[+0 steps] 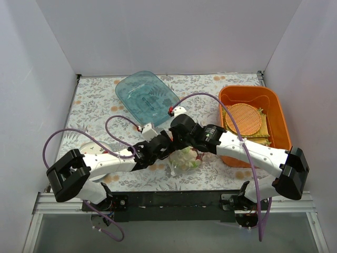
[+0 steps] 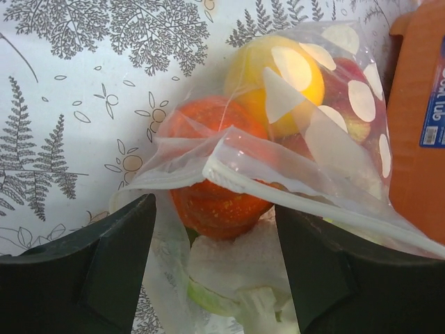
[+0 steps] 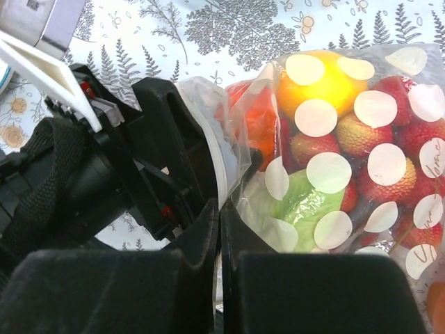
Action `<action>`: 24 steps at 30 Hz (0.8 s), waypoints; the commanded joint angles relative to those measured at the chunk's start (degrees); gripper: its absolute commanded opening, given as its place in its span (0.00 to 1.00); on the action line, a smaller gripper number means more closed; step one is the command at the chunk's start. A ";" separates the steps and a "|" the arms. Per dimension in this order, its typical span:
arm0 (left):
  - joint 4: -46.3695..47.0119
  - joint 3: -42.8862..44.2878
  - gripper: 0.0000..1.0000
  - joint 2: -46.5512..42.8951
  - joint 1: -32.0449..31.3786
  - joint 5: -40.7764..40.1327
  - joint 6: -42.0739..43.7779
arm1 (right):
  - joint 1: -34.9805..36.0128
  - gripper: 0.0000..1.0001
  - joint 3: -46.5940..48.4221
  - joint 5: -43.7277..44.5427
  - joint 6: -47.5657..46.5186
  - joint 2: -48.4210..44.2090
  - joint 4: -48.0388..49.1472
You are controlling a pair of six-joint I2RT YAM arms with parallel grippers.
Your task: Open the zip-top bag and remove the fake food
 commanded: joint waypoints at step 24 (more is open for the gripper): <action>19.64 -6.14 0.69 -1.15 -1.65 -10.22 -4.79 | 0.80 0.49 1.36 2.28 0.27 -4.51 1.21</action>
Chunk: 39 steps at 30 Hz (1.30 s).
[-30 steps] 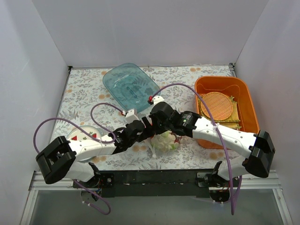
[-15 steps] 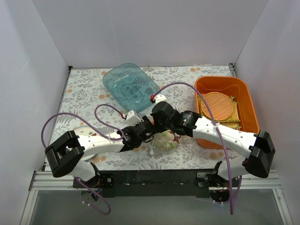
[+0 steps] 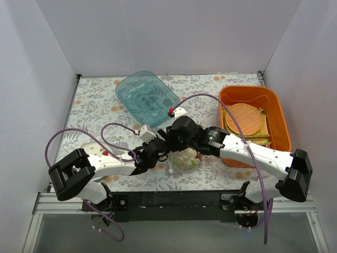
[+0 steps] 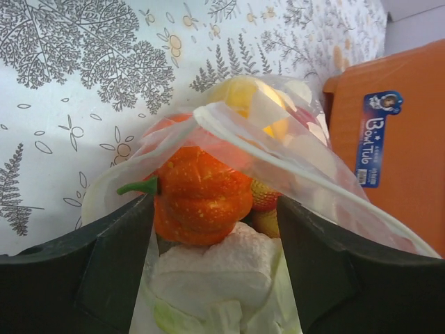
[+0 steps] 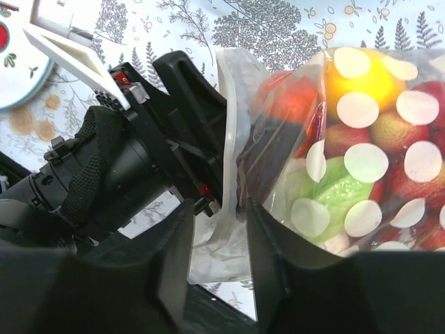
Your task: Open the zip-top bag and remove the fake food
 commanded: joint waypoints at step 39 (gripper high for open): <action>-15.67 13.52 0.67 10.29 0.16 -5.71 12.23 | -18.53 0.02 -6.55 -17.37 -5.19 13.74 11.54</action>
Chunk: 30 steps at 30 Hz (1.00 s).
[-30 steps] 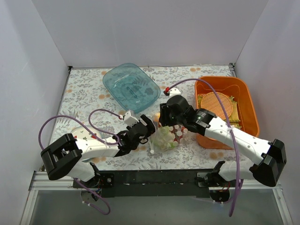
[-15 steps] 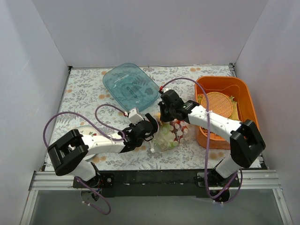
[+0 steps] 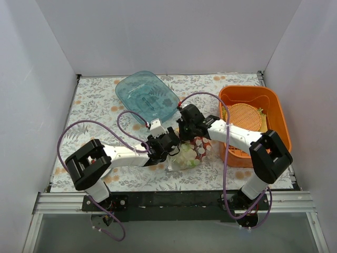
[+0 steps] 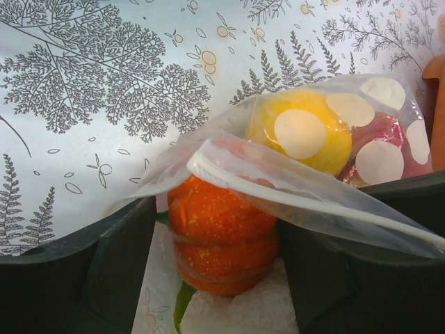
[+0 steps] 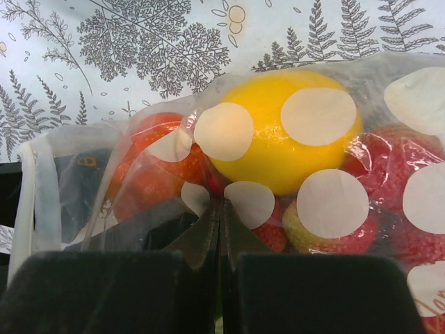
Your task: Open the zip-top bag and remove the fake food
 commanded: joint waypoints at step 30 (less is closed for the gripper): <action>7.46 -17.55 0.35 -29.07 0.65 13.98 4.72 | -3.63 0.01 -1.13 -1.23 -1.06 -2.92 2.11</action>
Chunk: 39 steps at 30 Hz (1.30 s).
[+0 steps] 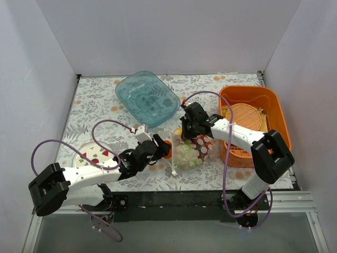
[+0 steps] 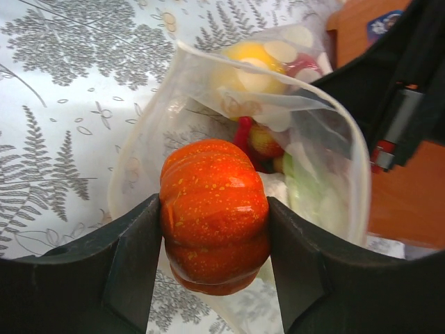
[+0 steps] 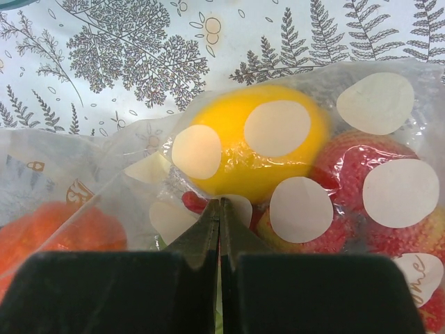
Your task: Open the zip-top bag and remove the fake food
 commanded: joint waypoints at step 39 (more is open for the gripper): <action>-16.03 45.31 0.50 28.66 36.08 17.57 13.84 | 0.31 0.01 0.46 -0.43 -2.25 -8.13 -0.49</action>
